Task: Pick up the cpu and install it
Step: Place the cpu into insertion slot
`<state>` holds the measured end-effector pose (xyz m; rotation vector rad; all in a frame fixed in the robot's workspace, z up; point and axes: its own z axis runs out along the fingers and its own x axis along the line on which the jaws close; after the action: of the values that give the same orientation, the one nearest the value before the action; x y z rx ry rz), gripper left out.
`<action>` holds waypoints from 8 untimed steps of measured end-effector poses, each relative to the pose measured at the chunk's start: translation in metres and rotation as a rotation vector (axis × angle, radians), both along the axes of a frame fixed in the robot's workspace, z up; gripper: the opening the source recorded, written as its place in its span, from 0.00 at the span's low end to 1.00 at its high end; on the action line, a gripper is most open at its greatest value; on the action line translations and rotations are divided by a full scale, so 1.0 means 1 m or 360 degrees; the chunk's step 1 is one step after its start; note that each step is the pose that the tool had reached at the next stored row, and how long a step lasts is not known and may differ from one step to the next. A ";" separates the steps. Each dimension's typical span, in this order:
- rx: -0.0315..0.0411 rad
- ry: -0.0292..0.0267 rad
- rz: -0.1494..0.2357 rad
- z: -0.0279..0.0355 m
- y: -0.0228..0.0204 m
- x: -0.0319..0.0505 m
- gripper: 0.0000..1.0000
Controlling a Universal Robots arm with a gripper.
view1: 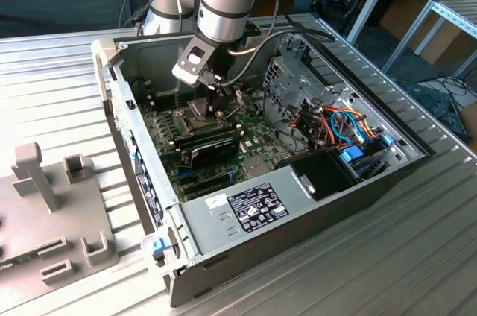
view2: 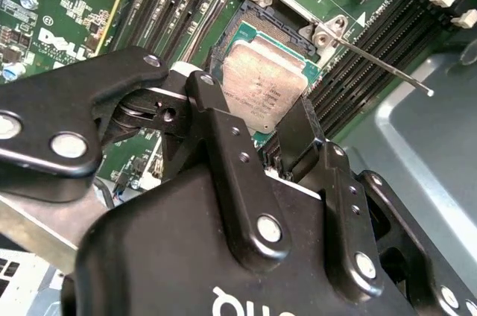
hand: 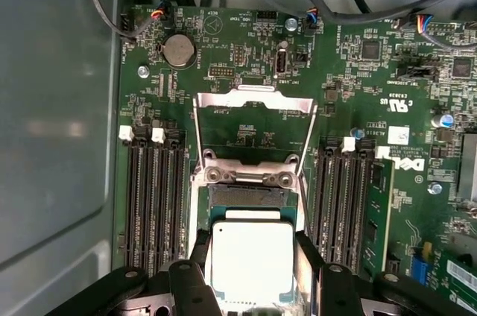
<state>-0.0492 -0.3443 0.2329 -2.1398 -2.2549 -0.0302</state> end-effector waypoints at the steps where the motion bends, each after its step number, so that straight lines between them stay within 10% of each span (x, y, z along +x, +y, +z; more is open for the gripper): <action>1: 0.0000 0.00000 0.0000 -0.0017 0.0000 0.0000 0.54; 8: 0.0000 -0.00001 0.0000 -0.0067 0.0000 0.0000 0.54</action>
<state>-0.0492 -0.3443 0.2262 -2.1399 -2.2549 -0.0304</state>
